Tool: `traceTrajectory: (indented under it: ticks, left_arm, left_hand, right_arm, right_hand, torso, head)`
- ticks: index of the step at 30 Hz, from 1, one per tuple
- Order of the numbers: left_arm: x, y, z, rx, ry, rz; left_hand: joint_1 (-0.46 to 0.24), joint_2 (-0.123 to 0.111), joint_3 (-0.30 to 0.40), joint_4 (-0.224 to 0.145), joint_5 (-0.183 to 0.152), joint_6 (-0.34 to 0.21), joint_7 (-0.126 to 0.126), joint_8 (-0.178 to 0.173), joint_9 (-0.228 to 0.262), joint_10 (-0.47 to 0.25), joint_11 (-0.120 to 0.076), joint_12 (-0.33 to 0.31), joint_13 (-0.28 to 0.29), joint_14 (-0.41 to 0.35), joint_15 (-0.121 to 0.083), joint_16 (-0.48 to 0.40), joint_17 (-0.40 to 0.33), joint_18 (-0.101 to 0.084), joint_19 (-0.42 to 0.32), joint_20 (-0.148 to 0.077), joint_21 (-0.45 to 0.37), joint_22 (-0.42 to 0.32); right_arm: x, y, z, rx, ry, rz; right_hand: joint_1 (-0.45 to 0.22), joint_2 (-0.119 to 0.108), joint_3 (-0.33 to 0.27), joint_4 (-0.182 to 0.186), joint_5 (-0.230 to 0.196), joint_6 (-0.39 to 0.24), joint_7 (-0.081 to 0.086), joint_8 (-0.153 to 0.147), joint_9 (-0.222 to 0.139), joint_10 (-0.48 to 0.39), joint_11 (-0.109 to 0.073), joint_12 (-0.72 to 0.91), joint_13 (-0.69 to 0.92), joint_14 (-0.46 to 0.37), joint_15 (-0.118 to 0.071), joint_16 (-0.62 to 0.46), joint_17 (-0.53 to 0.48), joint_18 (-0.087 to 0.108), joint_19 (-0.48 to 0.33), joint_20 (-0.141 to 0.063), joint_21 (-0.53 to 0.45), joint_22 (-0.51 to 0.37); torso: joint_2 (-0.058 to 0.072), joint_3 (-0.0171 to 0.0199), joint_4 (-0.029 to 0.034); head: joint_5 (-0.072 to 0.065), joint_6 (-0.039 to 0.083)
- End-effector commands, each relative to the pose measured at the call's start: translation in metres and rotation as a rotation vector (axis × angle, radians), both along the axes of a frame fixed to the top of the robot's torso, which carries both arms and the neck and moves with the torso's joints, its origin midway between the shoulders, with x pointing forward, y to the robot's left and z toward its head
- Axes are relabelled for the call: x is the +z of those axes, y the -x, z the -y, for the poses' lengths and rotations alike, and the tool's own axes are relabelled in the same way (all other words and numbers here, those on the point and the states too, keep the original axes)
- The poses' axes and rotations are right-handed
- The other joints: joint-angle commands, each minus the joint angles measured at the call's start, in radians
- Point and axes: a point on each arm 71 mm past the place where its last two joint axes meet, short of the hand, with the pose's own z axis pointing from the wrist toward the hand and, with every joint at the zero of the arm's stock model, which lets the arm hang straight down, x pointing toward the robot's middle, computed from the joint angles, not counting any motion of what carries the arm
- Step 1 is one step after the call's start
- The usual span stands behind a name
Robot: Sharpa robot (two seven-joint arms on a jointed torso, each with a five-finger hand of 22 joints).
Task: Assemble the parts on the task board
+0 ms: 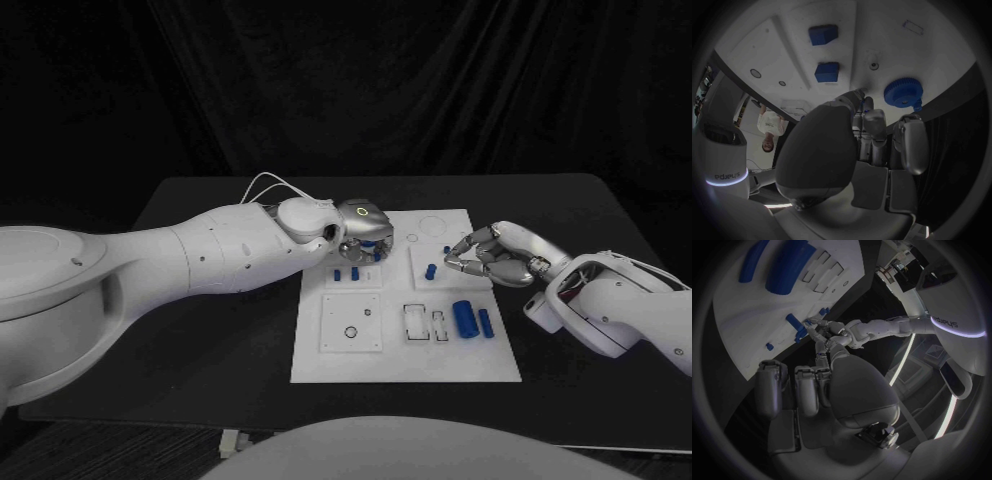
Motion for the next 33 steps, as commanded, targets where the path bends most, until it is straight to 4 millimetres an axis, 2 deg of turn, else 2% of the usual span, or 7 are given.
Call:
traceTrajectory:
  ticks: [1, 5, 9, 16, 21, 28, 33]
  left_arm:
    - [0.012, 0.003, -0.003, -0.016, 0.064, 0.063]
    - [0.026, 0.004, -0.011, -0.02, 0.077, 0.086]
    - [0.05, 0.003, -0.02, -0.027, 0.091, 0.123]
    - [0.078, 0.006, -0.038, -0.026, 0.096, 0.157]
    - [0.082, 0.005, -0.048, -0.011, 0.074, 0.146]
    - [0.078, 0.003, -0.05, -0.006, 0.053, 0.125]
    - [0.071, 0.004, -0.052, 0.0, 0.039, 0.103]
  left_hand:
    - [-0.005, 0.007, -0.002, -0.006, 0.002, 0.005, 0.0, 0.004, 0.001, 0.008, -0.002, 0.0, 0.001, 0.005, 0.003, 0.005, -0.002, -0.016, 0.03, 0.002, 0.004, 0.193]
    - [-0.012, 0.004, 0.0, -0.006, -0.008, 0.006, -0.002, 0.003, 0.001, 0.01, -0.003, -0.008, -0.002, 0.006, 0.003, 0.003, -0.008, -0.016, 0.03, 0.002, 0.003, 0.193]
    - [-0.015, 0.002, 0.004, -0.005, -0.022, 0.004, -0.005, 0.001, 0.001, 0.014, -0.005, -0.015, -0.004, 0.006, 0.002, 0.002, -0.012, -0.015, 0.03, 0.002, 0.002, 0.193]
    - [-0.017, -0.002, 0.017, -0.008, -0.042, 0.001, -0.006, -0.004, 0.0, 0.026, -0.007, -0.025, -0.007, 0.007, 0.001, 0.001, -0.019, -0.015, 0.029, 0.003, -0.002, 0.192]
    - [-0.023, -0.006, 0.024, -0.006, -0.063, -0.001, -0.008, -0.007, -0.001, 0.027, -0.007, -0.036, -0.009, 0.004, 0.001, -0.003, -0.028, -0.014, 0.028, 0.003, -0.005, 0.191]
    - [-0.026, -0.007, 0.027, -0.005, -0.073, -0.002, -0.008, -0.009, -0.001, 0.028, -0.008, -0.04, -0.01, 0.003, 0.001, -0.005, -0.034, -0.014, 0.027, 0.003, -0.008, 0.191]
    - [-0.027, -0.007, 0.028, -0.005, -0.078, -0.003, -0.007, -0.009, -0.001, 0.029, -0.008, -0.041, -0.01, 0.002, 0.001, -0.005, -0.035, -0.014, 0.027, 0.004, -0.009, 0.19]
  right_arm:
    - [-0.002, 0.001, 0.001, -0.006, 0.008, -0.016]
    - [-0.002, 0.001, 0.002, -0.007, 0.009, -0.017]
    - [-0.002, 0.001, 0.004, -0.008, 0.011, -0.019]
    - [-0.003, 0.001, 0.004, -0.008, 0.014, -0.024]
    - [-0.004, 0.001, 0.004, -0.007, 0.015, -0.031]
    - [-0.005, 0.001, 0.004, -0.006, 0.018, -0.037]
    - [-0.007, 0.001, 0.004, -0.006, 0.019, -0.042]
  right_hand:
    - [0.003, -0.005, 0.001, 0.004, 0.0, -0.002, 0.003, -0.004, 0.0, 0.123, -0.024, -0.007, 0.084, 0.104, -0.007, 0.003, 0.263, -0.003, 0.029, -0.007, -0.005, 0.216]
    - [0.003, -0.005, 0.001, 0.004, 0.0, -0.002, 0.003, -0.004, 0.0, 0.123, -0.024, -0.007, 0.084, 0.104, -0.007, 0.003, 0.263, -0.003, 0.028, -0.007, -0.006, 0.215]
    - [0.003, -0.005, 0.001, 0.004, 0.0, -0.002, 0.003, -0.004, 0.0, 0.123, -0.024, -0.007, 0.084, 0.104, -0.007, 0.003, 0.263, -0.003, 0.028, -0.007, -0.006, 0.215]
    - [0.004, -0.005, 0.001, 0.004, 0.0, -0.001, 0.003, -0.003, 0.0, 0.123, -0.024, -0.007, 0.084, 0.104, -0.007, 0.003, 0.263, -0.003, 0.028, -0.007, -0.006, 0.215]
    - [0.004, -0.005, 0.001, 0.004, 0.0, -0.001, 0.003, -0.003, 0.0, 0.123, -0.024, -0.007, 0.084, 0.104, -0.007, 0.003, 0.263, -0.003, 0.028, -0.007, -0.006, 0.215]
    - [0.004, -0.005, 0.001, 0.004, 0.0, -0.001, 0.003, -0.003, 0.0, 0.123, -0.024, -0.007, 0.084, 0.104, -0.007, 0.003, 0.263, -0.003, 0.028, -0.007, -0.006, 0.215]
    - [0.005, -0.006, 0.001, 0.004, 0.0, 0.0, 0.003, -0.003, 0.001, 0.123, -0.024, -0.007, 0.084, 0.104, -0.007, 0.003, 0.263, -0.003, 0.027, -0.007, -0.008, 0.215]
  torso:
    - [0.0, 0.0002, 0.0007]
    - [-0.001, -0.0003, 0.0018]
    - [-0.002, -0.0009, 0.0035]
    - [-0.001, 0.0, 0.0019]
    - [0.0, 0.0004, 0.0007]
    - [-0.001, 0.0009, 0.0009]
    - [0.001, -0.0005, 0.0031]
  head:
    - [0.004, 0.0]
    - [0.002, 0.0]
    - [0.001, 0.0]
    - [0.003, 0.0]
    - [0.01, 0.0]
    - [0.002, 0.0]
    - [0.0, 0.0]
